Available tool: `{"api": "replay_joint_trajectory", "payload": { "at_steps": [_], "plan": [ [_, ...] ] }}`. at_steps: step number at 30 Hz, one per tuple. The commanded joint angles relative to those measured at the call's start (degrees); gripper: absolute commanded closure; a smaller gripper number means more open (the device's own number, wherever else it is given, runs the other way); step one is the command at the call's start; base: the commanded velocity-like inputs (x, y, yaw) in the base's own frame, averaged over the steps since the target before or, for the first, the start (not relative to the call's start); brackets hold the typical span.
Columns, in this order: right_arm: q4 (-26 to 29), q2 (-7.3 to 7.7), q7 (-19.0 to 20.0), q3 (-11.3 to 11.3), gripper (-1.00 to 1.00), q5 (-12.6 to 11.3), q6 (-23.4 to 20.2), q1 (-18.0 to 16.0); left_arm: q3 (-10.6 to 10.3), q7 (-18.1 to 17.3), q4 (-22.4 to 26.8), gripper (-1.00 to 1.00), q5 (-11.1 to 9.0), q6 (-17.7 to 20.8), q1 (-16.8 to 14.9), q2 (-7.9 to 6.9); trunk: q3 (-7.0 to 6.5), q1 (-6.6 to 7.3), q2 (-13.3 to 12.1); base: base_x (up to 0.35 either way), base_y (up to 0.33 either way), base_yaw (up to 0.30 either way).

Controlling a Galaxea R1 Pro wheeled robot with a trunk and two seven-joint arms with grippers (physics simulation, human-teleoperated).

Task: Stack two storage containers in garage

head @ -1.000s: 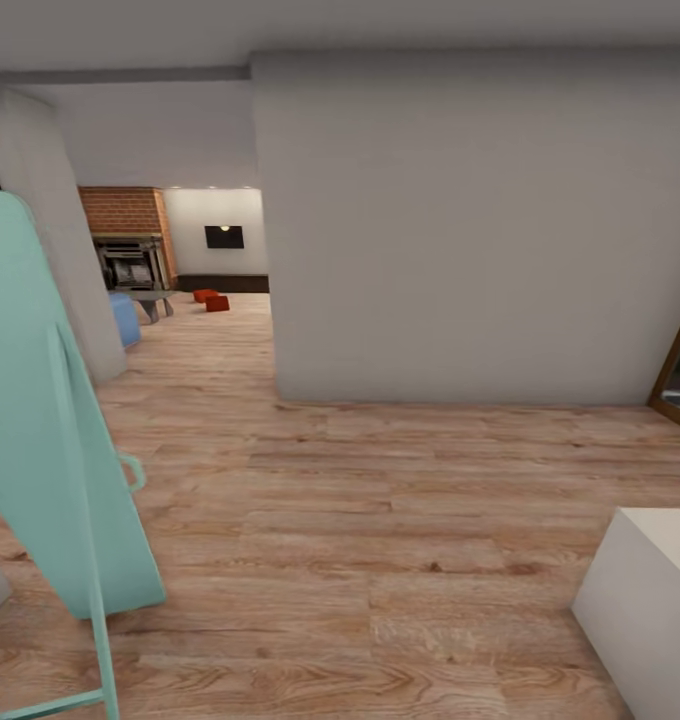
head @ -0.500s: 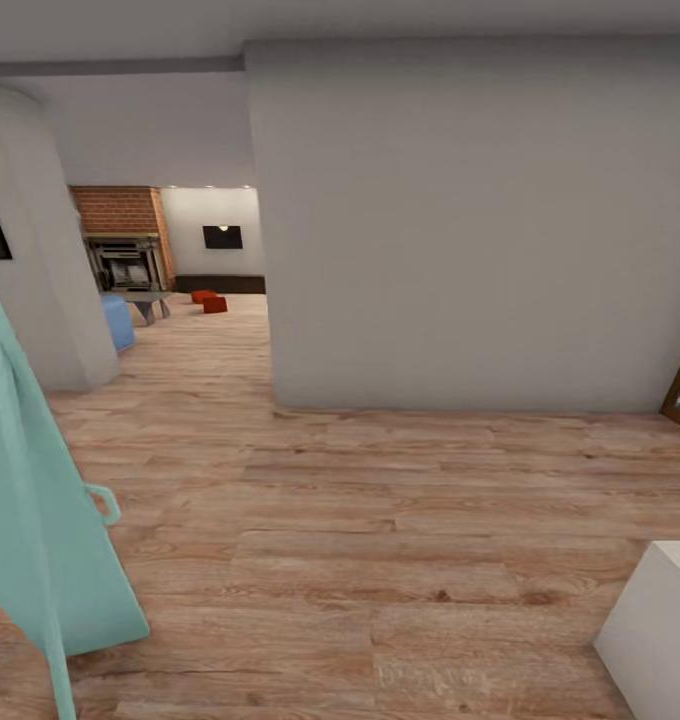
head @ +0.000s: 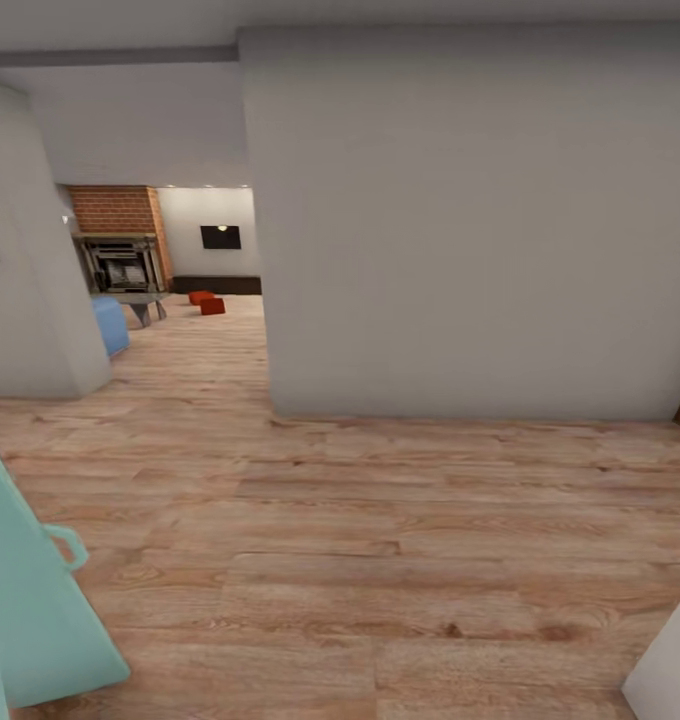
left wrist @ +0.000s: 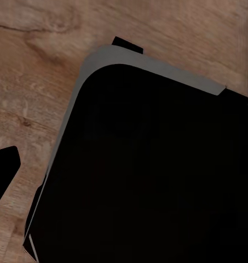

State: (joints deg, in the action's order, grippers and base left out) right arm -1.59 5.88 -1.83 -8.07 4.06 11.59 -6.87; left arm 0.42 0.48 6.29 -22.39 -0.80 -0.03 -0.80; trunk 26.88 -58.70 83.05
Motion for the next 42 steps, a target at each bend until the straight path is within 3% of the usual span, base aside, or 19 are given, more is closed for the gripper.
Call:
{"api": "replay_joint_trajectory", "payload": {
  "at_steps": [1,18,42],
  "plan": [
    [-0.17,0.00,-0.19,-0.19,-1.00,0.42,0.27,-0.08,0.02,0.05,0.04,-1.00,-0.20,-0.08,-0.01,0.00,0.05,-0.03,0.02,0.324,0.000,0.000],
    [-0.17,-0.62,-0.19,-0.04,-1.00,0.39,-0.08,-0.08,0.02,0.05,0.04,-1.00,-0.20,-0.08,-0.03,0.00,0.05,-0.03,0.02,0.324,0.000,0.008],
    [-0.17,-0.35,-0.14,-0.02,-1.00,0.28,-0.18,-0.08,0.02,0.05,0.04,-1.00,-0.20,-0.08,0.00,0.00,0.05,-0.03,0.02,0.324,0.000,0.222]
  ]
}}
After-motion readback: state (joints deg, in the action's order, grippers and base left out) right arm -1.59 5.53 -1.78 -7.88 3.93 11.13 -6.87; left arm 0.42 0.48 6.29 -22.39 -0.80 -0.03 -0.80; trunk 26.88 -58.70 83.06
